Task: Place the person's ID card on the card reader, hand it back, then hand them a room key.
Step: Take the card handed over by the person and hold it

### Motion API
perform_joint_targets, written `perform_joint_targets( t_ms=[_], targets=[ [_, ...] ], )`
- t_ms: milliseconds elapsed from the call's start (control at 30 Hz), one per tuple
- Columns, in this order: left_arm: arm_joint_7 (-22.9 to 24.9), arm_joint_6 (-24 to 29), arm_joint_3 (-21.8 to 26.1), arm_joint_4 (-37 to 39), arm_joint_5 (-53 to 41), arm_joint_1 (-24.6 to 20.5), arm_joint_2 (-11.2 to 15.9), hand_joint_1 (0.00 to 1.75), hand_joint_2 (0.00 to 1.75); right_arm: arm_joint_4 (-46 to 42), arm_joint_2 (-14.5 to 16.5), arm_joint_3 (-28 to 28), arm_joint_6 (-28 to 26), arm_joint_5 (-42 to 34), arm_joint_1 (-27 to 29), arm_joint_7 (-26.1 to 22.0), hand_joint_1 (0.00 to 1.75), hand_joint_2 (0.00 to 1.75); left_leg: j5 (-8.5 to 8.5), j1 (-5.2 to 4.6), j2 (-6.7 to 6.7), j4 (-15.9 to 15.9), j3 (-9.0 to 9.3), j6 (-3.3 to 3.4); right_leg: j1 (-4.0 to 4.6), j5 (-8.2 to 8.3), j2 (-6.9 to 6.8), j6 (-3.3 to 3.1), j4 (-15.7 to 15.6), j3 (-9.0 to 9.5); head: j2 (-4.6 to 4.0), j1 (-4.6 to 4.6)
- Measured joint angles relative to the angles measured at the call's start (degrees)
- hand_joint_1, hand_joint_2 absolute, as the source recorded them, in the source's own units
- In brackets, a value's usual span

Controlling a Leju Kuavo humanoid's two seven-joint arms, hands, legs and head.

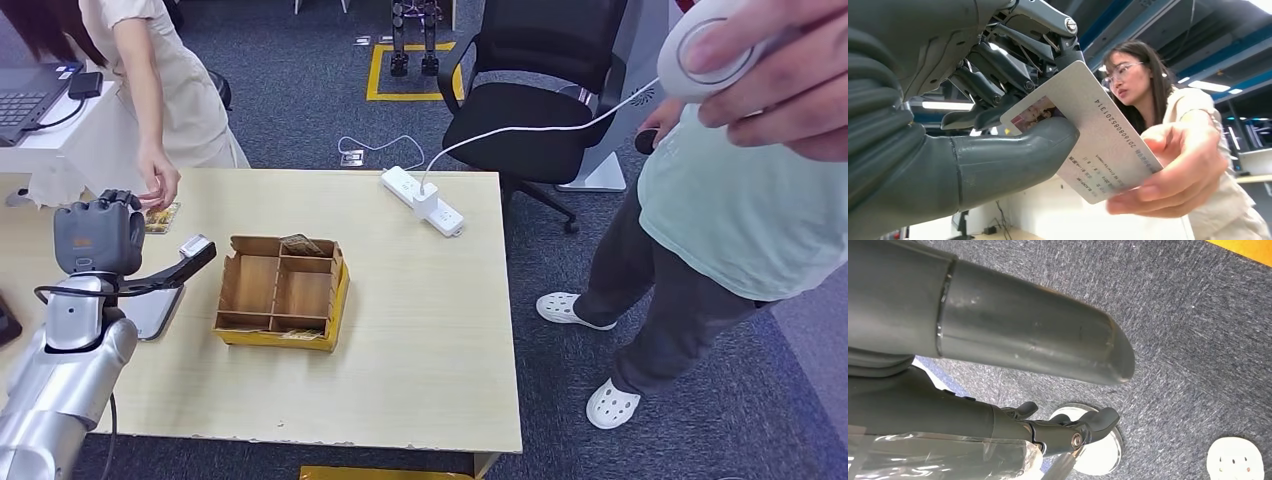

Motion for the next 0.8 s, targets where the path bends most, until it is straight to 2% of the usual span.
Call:
perform_joint_targets(
  t_ms=[267,467,633,800],
  targets=[
    [-1.89,-1.94,0.39,-0.55,3.92,0.99,0.10,1.75,1.75,0.14,0.00,0.00,-0.05,0.08,0.02,-0.16,0.00,0.00,0.00,0.00,0.00,0.00,0.00,0.00,0.00,0.00,0.00,0.00,0.00,0.00,0.00,0.01],
    [-3.81,-7.98,0.79,-1.25,7.70,3.62,1.33,1.75,1.75,0.18,-0.01,-0.02,-0.01,0.01,0.09,-0.25,0.00,0.00,0.00,0.00,0.02,-0.01,-0.01,0.00,0.00,-0.01,0.03,0.00,0.00,-0.01,0.00,0.00],
    [-1.42,-9.11,0.97,-1.42,4.69,7.09,3.63,1.75,1.75,0.23,-0.01,-0.02,0.04,0.22,0.30,-0.44,0.00,0.00,-0.01,0.00,0.02,-0.02,-0.03,-0.01,0.00,-0.03,0.03,-0.01,0.00,-0.04,0.00,0.01],
    [-0.09,-9.15,1.11,-1.33,1.54,10.00,4.71,1.75,1.75,0.25,-0.02,-0.02,0.01,0.59,0.30,-1.01,0.00,0.00,-0.01,0.00,-0.01,-0.02,-0.06,0.00,0.00,-0.03,0.00,0.00,0.00,-0.04,0.00,-0.01]
  ],
)
